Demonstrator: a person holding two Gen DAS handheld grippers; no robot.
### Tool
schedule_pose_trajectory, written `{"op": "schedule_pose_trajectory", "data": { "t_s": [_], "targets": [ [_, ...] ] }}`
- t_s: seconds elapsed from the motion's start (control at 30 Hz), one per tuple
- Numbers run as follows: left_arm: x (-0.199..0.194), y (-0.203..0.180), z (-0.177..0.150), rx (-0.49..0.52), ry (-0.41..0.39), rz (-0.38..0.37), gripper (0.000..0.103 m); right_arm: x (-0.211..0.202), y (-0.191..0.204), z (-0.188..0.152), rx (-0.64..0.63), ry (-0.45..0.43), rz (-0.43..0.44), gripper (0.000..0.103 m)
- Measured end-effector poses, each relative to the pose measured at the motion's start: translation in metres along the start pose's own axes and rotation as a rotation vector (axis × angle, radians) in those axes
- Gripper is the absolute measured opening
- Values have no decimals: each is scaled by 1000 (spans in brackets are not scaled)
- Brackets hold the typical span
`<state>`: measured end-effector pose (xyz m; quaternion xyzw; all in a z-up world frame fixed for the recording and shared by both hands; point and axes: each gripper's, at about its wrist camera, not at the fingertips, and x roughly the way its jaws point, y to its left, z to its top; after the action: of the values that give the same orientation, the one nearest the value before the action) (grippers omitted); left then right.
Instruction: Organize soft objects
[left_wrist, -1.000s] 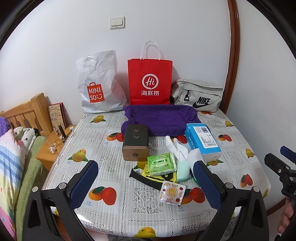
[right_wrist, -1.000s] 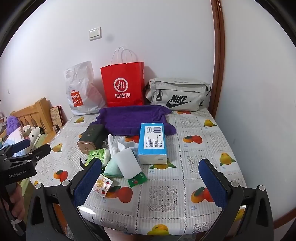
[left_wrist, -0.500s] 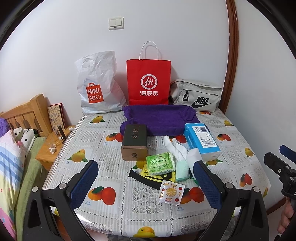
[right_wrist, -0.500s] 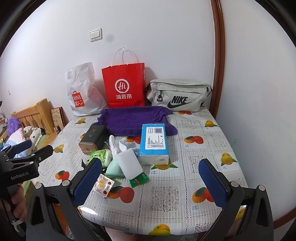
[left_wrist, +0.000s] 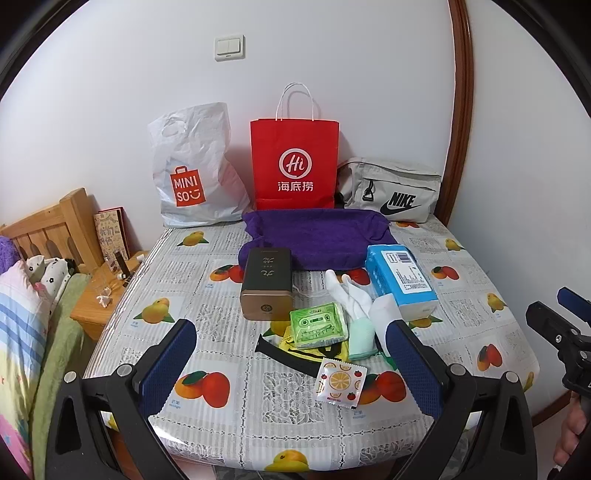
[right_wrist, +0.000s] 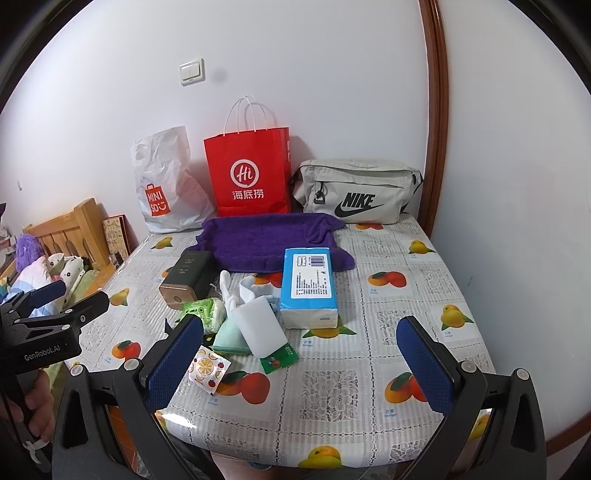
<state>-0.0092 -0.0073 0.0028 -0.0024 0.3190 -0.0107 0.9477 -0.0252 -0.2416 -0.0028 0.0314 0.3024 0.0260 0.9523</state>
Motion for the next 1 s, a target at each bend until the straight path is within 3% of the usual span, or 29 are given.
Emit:
{"op": "schedule_pose_trajectory", "data": {
  "t_s": [1.0],
  "targets": [
    [-2,-1,0,1,0,5,103,-1,1,-3,-2,-5,1,103]
  ]
}}
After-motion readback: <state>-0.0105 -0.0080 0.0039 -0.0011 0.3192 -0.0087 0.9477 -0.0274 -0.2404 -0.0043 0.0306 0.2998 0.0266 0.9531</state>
